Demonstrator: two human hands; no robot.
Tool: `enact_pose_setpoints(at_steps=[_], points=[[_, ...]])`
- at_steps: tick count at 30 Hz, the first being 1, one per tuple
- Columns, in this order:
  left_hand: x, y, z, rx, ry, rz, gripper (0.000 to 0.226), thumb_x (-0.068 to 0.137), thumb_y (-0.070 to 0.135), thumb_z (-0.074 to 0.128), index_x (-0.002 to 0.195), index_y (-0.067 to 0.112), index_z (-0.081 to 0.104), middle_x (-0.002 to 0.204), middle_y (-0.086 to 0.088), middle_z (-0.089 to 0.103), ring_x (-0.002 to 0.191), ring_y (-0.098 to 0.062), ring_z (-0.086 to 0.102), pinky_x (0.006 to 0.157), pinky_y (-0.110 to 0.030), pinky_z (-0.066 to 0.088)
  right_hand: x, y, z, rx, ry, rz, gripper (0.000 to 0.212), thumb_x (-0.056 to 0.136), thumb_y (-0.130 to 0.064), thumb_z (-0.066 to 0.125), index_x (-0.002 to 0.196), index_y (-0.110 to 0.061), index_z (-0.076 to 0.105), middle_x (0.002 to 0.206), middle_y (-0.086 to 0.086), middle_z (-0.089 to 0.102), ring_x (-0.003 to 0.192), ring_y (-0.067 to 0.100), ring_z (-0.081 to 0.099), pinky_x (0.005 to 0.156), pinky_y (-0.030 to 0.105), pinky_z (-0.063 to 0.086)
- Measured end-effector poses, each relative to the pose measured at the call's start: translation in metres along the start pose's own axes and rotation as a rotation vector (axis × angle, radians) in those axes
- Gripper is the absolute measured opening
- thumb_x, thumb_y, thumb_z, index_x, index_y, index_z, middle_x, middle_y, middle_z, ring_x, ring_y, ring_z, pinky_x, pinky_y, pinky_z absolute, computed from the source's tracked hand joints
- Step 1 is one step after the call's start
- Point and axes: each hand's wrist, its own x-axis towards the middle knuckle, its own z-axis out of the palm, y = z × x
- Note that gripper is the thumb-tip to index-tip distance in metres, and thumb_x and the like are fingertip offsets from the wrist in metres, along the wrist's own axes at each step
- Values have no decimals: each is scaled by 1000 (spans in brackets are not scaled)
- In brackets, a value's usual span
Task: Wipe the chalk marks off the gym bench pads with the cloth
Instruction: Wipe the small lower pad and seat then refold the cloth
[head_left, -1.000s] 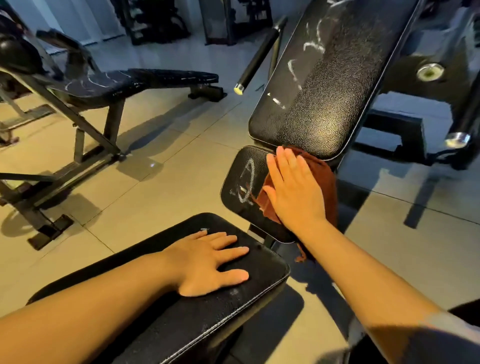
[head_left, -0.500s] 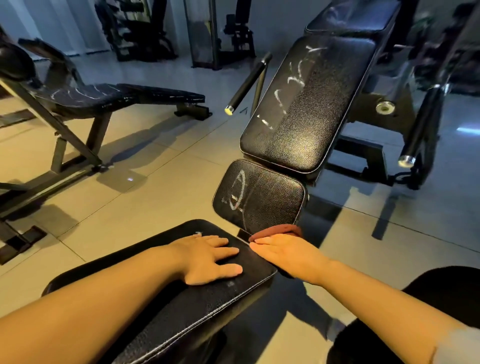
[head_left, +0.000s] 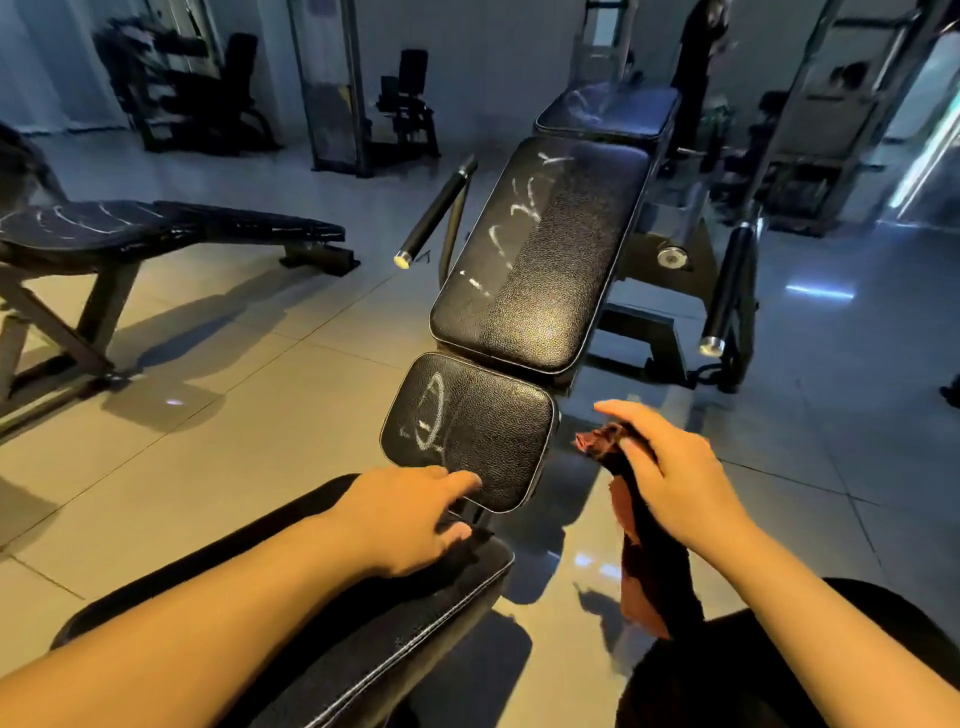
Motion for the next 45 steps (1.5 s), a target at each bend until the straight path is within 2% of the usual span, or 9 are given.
enact_pose_setpoints(at_steps=[3,8,13,18,22,25,30,39,45], points=[[2,2,0,-172,90,41,56,98,49,41,150,40,19,138,8,46,117,-14,52,92,-30,43,-16,-24,-19,386,185,160,46,96,2,48,109,-41,58,101,-10,67,87,-3,61,75,7,42],[7,9,-14,-621,243,134,49,97,34,53,144,30,40,131,5,54,90,9,52,79,-2,34,-32,-71,-42,965,383,278,37,98,7,38,116,-17,59,89,2,67,73,12,70,56,22,54],[-24,31,-44,-892,254,398,49,90,33,61,136,36,43,128,8,55,117,0,52,101,-15,39,-48,-131,-54,1004,476,259,36,98,7,40,114,-19,59,93,4,68,89,18,68,81,33,57],[-78,28,-66,-1375,328,454,21,94,16,58,105,33,59,98,5,65,79,0,64,59,-15,49,-59,-218,-51,879,404,174,36,97,6,43,115,-20,59,100,13,70,86,27,69,74,35,57],[-136,-15,-72,-1532,401,486,21,88,20,61,107,27,62,97,9,70,82,1,64,59,-15,50,-65,-279,-37,912,364,111,36,96,9,42,119,-16,56,85,5,71,72,18,70,64,29,56],[-175,-47,-82,-1584,423,487,27,84,32,67,110,26,64,110,-3,69,90,-9,66,61,-20,52,-74,-314,-19,963,377,125,34,96,7,44,119,-16,56,86,2,72,74,14,68,69,27,57],[-229,-82,-103,-1584,523,355,15,88,26,66,103,24,66,92,-2,70,80,-9,64,53,-20,50,-89,-378,13,1081,364,138,33,97,7,43,121,-12,53,87,5,69,65,13,67,53,23,53],[-293,-151,-128,-1543,511,250,14,75,28,69,85,21,63,79,4,69,71,-9,67,65,-24,57,-79,-455,56,1137,207,68,32,96,6,45,121,-15,53,90,0,68,70,7,65,61,20,53],[-307,-188,-123,-1392,544,264,7,92,21,61,98,17,61,95,-6,66,85,-14,63,76,-28,48,-84,-441,87,1094,-48,196,29,98,-22,54,127,-19,55,121,0,64,110,17,64,82,36,58]])
